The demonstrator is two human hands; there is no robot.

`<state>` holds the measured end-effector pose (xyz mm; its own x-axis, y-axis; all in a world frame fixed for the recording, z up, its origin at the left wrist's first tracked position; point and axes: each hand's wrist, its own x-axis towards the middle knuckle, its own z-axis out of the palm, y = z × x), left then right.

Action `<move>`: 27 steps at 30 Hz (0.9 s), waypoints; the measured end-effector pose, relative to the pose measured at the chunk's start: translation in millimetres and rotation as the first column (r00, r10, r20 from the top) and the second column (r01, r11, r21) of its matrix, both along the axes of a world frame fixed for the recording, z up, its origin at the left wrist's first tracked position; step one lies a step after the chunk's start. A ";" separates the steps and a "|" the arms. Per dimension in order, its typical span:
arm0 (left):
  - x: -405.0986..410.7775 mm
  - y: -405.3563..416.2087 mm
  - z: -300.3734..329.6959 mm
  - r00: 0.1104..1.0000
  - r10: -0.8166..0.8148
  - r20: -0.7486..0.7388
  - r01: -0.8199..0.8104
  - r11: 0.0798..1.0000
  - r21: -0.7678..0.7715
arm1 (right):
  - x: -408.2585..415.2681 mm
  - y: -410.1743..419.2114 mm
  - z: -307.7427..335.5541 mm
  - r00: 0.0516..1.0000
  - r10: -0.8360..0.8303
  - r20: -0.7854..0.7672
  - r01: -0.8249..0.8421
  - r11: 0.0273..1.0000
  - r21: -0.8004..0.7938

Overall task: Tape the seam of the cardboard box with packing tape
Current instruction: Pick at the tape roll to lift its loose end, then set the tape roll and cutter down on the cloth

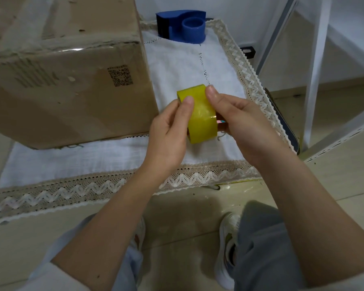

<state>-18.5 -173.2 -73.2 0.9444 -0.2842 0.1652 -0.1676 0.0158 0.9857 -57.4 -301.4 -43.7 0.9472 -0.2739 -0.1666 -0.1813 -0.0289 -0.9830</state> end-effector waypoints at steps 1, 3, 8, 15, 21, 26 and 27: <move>1.0 0.3 -0.2 1.000 0.001 -0.019 -0.001 1.000 -0.014 | 0.0 -0.3 1.0 1.000 -0.006 -0.009 0.006 1.000 -0.015; 1.9 1.6 1.4 1.000 0.010 -0.023 -0.011 1.000 -0.023 | -0.6 -1.5 2.1 1.000 0.008 -0.006 -0.009 0.999 -0.041; 2.0 1.3 2.4 0.999 0.017 -0.030 -0.018 0.999 -0.033 | -2.7 -4.8 0.3 0.999 0.048 0.018 -0.047 0.998 -0.038; 2.3 2.6 2.2 1.000 0.008 -0.012 -0.008 1.000 0.023 | -1.5 -5.0 -1.2 0.999 0.038 0.039 -0.037 0.999 -0.015; 3.9 4.1 -3.1 1.000 0.006 0.022 -0.006 1.000 0.027 | 0.8 -6.2 -3.7 0.996 0.045 0.072 -0.042 0.998 -0.039; 4.4 2.1 -0.9 0.999 0.036 -0.003 -0.036 0.999 0.005 | 2.3 -7.1 0.6 0.987 0.062 0.148 -0.044 0.992 -0.122; 4.8 1.4 -1.8 0.999 0.042 -0.021 -0.042 0.999 -0.007 | 3.8 -7.4 1.8 0.987 0.050 0.155 -0.030 0.991 -0.133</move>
<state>-13.7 -171.8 -75.0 0.9587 -0.2433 0.1474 -0.1477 0.0169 0.9889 -53.6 -308.9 -41.9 0.9694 -0.2447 0.0204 -0.0201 -0.1619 -0.9866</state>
